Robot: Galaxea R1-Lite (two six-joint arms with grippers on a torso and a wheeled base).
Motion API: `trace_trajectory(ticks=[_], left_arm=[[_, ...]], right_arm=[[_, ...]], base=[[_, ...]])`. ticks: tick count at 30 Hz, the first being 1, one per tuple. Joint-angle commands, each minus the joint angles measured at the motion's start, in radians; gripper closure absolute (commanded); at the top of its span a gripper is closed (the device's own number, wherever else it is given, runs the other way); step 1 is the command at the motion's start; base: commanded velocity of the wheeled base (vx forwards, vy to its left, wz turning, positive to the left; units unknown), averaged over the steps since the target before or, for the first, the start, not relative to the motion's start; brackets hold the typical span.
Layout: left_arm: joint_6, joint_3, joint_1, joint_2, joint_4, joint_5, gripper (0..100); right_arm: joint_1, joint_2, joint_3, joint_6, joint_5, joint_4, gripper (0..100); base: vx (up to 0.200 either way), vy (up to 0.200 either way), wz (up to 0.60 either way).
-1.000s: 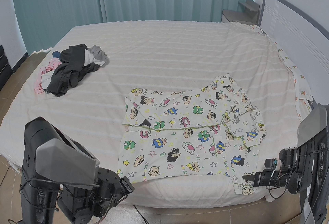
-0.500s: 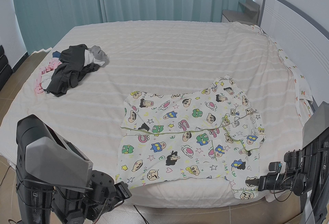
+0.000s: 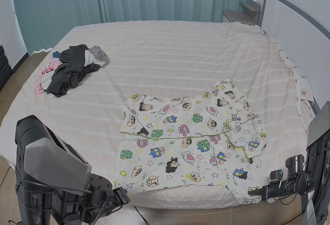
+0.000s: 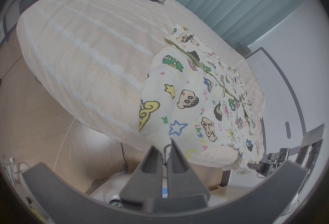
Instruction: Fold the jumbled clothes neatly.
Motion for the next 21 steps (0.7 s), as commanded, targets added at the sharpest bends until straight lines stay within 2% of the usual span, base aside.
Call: trace_trajectory(ticks=[1,6,9,14,18,19,21], left_arm=[[-0.001,0.008,-0.009,0.011,-0.018,-0.001,100],[0.001,0.01,-0.01,0.017,-0.018,-0.001,100],[0.004,-0.001,-0.003,0.014,-0.018,0.0,100],[0.008,-0.055,0.009,0.002,-0.018,0.008,100],[0.01,-0.094,0.026,-0.036,-0.018,0.01,100],[0.021,-0.119,0.039,-0.05,-0.016,0.01,100],[0.035,-0.144,0.049,-0.05,-0.013,0.008,100]], right_arm=[[-0.02,-0.026,0.018,-0.023,0.012,0.037,100],[-0.026,-0.1,0.018,-0.063,0.061,0.121,100],[-0.025,-0.114,0.018,-0.061,0.065,0.113,100],[-0.034,-0.118,0.018,-0.041,0.119,0.044,100],[-0.037,-0.117,0.018,0.029,0.144,-0.043,100],[-0.035,-0.117,0.018,0.094,0.162,-0.123,100],[-0.028,-0.109,0.018,0.134,0.168,-0.186,100]], base=[[0.0,0.0,0.0],[0.0,0.0,0.0],[0.0,0.0,0.0],[0.0,0.0,0.0],[0.0,0.0,0.0],[0.0,0.0,0.0],[0.0,0.0,0.0]])
